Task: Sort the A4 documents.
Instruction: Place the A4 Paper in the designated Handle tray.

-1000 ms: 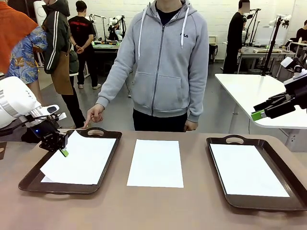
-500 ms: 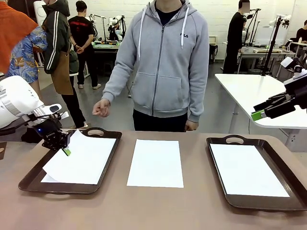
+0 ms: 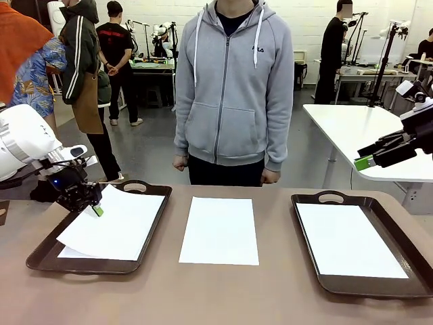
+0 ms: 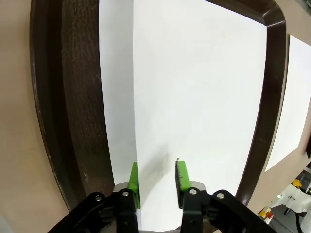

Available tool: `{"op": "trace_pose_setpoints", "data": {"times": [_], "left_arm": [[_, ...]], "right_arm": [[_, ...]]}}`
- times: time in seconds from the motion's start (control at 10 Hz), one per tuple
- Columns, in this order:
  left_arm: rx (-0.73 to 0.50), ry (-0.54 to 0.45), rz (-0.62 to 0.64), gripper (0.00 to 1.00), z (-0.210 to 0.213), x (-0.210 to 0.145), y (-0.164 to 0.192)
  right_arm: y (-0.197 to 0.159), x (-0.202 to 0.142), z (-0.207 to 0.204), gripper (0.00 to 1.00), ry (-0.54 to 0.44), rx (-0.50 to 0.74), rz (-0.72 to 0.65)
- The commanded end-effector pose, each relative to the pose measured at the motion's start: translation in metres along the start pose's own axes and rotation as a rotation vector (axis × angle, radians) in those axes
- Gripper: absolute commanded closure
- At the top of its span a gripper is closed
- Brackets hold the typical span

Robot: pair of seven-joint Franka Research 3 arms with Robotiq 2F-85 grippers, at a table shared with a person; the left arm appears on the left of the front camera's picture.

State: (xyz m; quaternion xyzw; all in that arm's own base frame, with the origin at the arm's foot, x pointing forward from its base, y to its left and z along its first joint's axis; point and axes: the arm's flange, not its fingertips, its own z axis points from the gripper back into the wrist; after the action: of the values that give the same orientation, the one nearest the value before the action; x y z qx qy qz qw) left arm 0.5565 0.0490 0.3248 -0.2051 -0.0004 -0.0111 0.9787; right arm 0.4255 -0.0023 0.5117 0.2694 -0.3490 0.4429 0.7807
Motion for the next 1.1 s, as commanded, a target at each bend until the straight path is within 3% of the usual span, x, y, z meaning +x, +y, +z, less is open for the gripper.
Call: {"op": "trace_pose_setpoints", "data": {"times": [0.0, 0.1, 0.2, 0.3, 0.4, 0.7, 0.9, 1.0], "left_arm": [[0.028, 0.001, 0.009, 0.2, 0.003, 0.0, -0.002], [0.036, 0.0, 0.016, 0.37, 0.004, -0.001, -0.002], [0.034, -0.014, 0.027, 0.0, 0.007, -0.003, 0.001], [0.045, -0.019, 0.03, 0.17, 0.01, -0.004, 0.002], [0.053, -0.022, 0.036, 0.0, 0.012, -0.005, 0.003], [0.034, -0.034, 0.029, 0.0, 0.011, -0.006, 0.005], [-0.061, -0.088, 0.034, 0.0, 0.015, -0.008, 0.003], [0.01, -0.03, 0.014, 0.0, 0.012, -0.001, 0.007]], "right_arm": [[0.001, 0.0, 0.0, 0.0, -0.001, 0.001, 0.003], [0.001, 0.0, 0.0, 0.0, -0.001, 0.001, 0.003], [0.001, 0.0, 0.0, 0.0, -0.001, 0.001, 0.003], [0.001, 0.0, 0.0, 0.0, -0.001, 0.001, 0.003], [0.001, 0.0, 0.0, 0.0, -0.001, 0.001, 0.003], [0.001, 0.0, 0.0, 0.0, -0.001, 0.001, 0.003], [0.001, 0.0, 0.0, 0.0, -0.001, 0.001, 0.003], [0.001, 0.0, 0.0, 0.0, -0.001, 0.001, 0.003]]}}
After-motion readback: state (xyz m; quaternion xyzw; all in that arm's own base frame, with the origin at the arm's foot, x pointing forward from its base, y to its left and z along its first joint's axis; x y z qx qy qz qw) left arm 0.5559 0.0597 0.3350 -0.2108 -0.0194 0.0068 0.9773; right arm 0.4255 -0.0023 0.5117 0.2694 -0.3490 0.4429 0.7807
